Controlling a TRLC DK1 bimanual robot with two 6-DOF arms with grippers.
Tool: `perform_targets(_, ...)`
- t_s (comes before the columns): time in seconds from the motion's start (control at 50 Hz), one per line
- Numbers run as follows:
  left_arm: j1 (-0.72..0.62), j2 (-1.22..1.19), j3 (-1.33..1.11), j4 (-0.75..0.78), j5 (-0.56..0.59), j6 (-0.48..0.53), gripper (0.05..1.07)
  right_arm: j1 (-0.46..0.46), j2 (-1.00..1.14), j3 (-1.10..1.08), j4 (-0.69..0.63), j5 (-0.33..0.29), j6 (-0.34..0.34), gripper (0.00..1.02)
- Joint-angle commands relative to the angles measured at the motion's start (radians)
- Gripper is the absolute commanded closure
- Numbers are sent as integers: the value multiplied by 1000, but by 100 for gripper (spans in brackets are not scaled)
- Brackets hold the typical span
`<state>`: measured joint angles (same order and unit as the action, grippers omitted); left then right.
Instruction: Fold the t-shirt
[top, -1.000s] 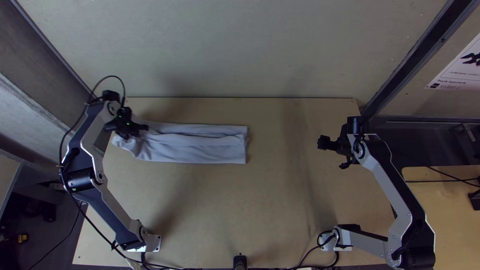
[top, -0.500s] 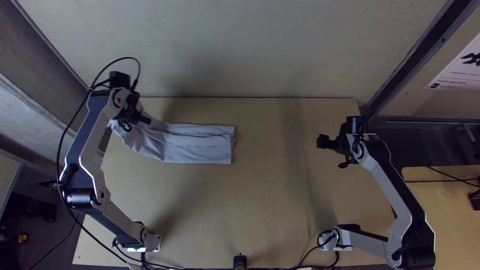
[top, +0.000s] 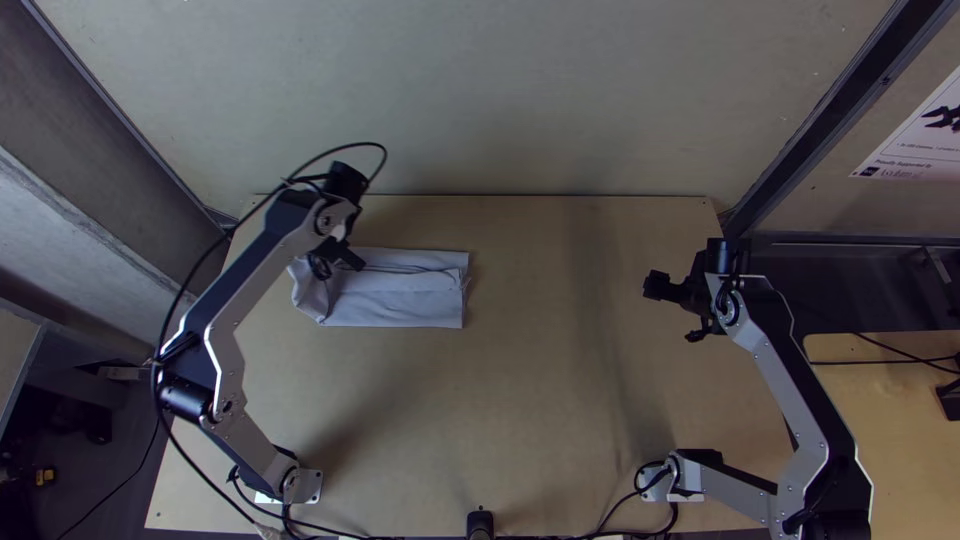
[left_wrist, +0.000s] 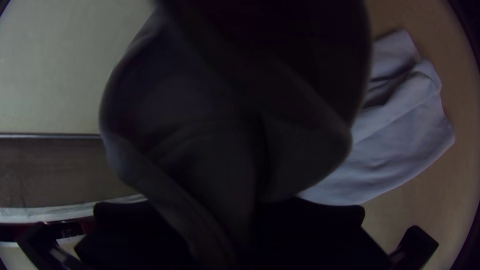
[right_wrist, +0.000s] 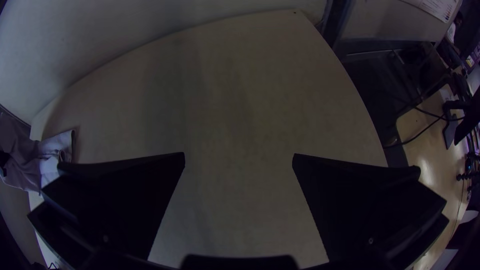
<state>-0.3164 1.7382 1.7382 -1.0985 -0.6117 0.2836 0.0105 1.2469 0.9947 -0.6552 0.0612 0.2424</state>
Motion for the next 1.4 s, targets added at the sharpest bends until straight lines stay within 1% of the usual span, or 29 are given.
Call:
perform_targets(0.0, -53, 66, 15, -24, -19, -57, 104, -18, -23, -34, 3, 6, 6, 4)
perform_targets(0.2, -138, 193, 86, -52, -19, -138, 104, -35, -29, -53, 3, 6, 0, 4)
perform_targets(0.34, -204, 297, 190, -127, -14, -213, 104, -49, -27, -68, 6, 6, -2, 4)
perform_targets(0.62, -305, 446, 337, -195, -2, -294, 103, -58, -33, -114, 29, 6, -6, 4)
perform_targets(0.64, -311, 454, 346, -199, 0, -299, 100, -58, -33, -117, 29, 6, -6, 4)
perform_targets(0.68, -320, 475, 373, -210, 0, -316, 81, -60, -33, -123, 29, 6, -8, 4)
perform_targets(0.7, -326, 485, 386, -219, 1, -327, 69, -60, -35, -126, 29, 6, -11, 4)
perform_targets(0.76, -336, 524, 445, -259, 38, -354, 27, -61, -40, -136, 31, 6, -15, 4)
perform_targets(0.78, -340, 540, 471, -276, 50, -365, 14, -61, -41, -139, 31, 6, -15, 4)
perform_targets(0.8, -349, 555, 495, -288, 56, -376, 9, -61, -41, -140, 32, 6, -17, 4)
perform_targets(0.9, -391, 587, 551, -281, 89, -412, 9, -60, -44, -156, 35, 6, -17, 4)
perform_targets(0.96, -412, 604, 574, -268, 141, -439, 9, -58, -49, -165, 35, 6, -17, 4)
perform_targets(1.02, -423, 613, 581, -241, 239, -471, 9, -55, -52, -172, 37, 6, -17, 4)
perform_targets(1.1, -411, 624, 586, -204, 460, -544, 9, -52, -56, -179, 37, 6, -17, 4)
perform_targets(1.18, -355, 624, 593, -149, 785, -659, 9, -50, -64, -186, 37, 6, -17, 4)
perform_targets(1.2, -343, 623, 600, -138, 845, -682, 9, -50, -66, -189, 37, 6, -17, 4)
perform_targets(1.22, -339, 621, 603, -129, 872, -695, 9, -50, -69, -192, 37, 6, -17, 4)
perform_targets(1.38, -325, 575, 607, -106, 871, -675, 9, -41, -84, -211, 37, 5, -15, 4)
